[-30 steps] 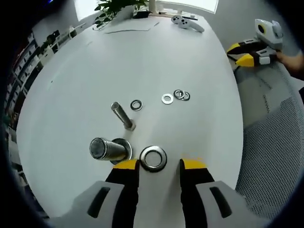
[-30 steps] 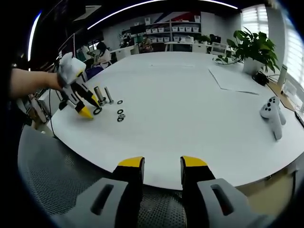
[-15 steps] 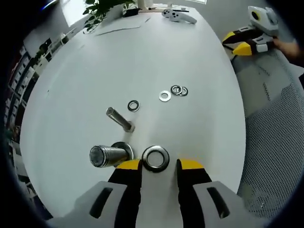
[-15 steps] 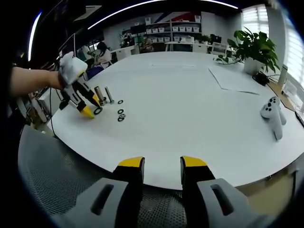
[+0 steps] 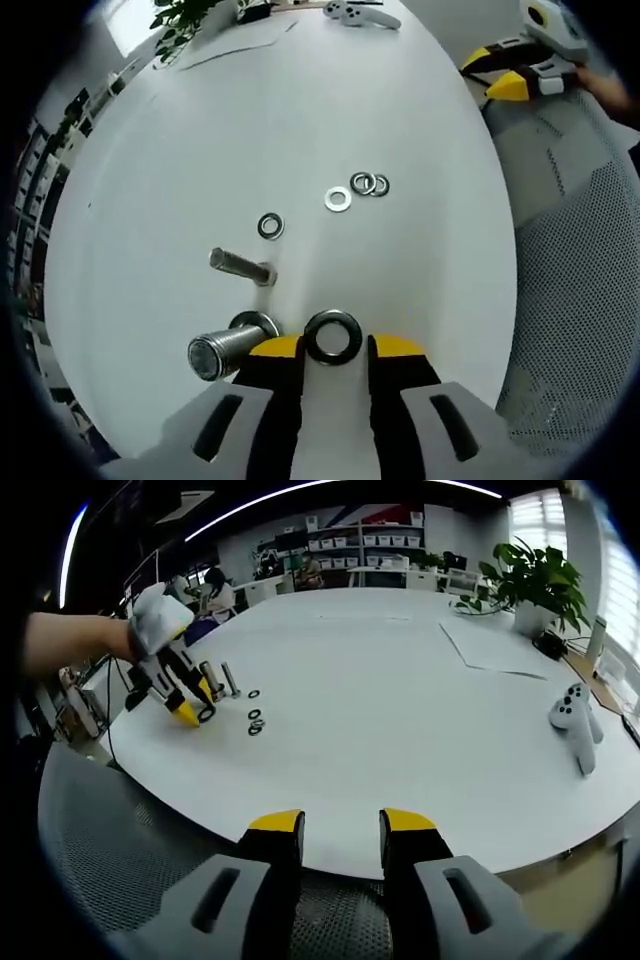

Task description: Place the washer onto the threaded stud by aligning its center hole with the stud, sliding it down to the base, and recovering from edge contact or off-axis alignment until the washer reaches the visible bottom stop.

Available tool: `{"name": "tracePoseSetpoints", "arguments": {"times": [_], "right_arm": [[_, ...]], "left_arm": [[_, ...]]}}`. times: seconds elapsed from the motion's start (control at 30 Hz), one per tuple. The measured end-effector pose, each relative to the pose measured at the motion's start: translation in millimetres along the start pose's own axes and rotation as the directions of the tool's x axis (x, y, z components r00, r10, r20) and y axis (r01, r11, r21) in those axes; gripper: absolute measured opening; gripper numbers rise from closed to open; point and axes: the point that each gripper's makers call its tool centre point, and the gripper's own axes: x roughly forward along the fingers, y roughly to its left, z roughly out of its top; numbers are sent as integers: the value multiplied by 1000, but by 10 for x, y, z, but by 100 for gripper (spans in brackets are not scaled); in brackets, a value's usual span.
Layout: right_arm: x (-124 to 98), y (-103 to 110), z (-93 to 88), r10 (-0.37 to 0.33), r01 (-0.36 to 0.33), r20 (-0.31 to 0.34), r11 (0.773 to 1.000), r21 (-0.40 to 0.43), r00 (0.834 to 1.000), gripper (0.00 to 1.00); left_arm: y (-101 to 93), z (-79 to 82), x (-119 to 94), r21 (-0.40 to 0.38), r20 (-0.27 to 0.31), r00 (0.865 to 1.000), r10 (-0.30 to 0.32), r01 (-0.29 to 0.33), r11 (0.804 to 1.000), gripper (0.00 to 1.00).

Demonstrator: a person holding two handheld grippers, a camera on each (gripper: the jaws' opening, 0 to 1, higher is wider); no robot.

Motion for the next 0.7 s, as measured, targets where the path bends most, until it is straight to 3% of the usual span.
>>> {"name": "tracePoseSetpoints", "arguments": {"times": [0.2, 0.37, 0.5, 0.7], "right_arm": [[-2, 1, 6, 1, -1, 4, 1000, 0, 1000, 33], [-2, 2, 8, 0, 0, 6, 1000, 1, 1000, 33], [-2, 6, 7, 1, -1, 5, 1000, 1, 1000, 33], [-3, 8, 9, 1, -1, 6, 1000, 1, 1000, 33]], "left_arm": [[-5, -5, -9, 8, -1, 1000, 10, -10, 1000, 20], [-11, 11, -25, 22, 47, 998, 46, -47, 999, 19], [11, -9, -28, -70, 82, 993, 82, -76, 995, 19], [21, -63, -80, -85, 106, 988, 112, -103, 991, 19]]}}
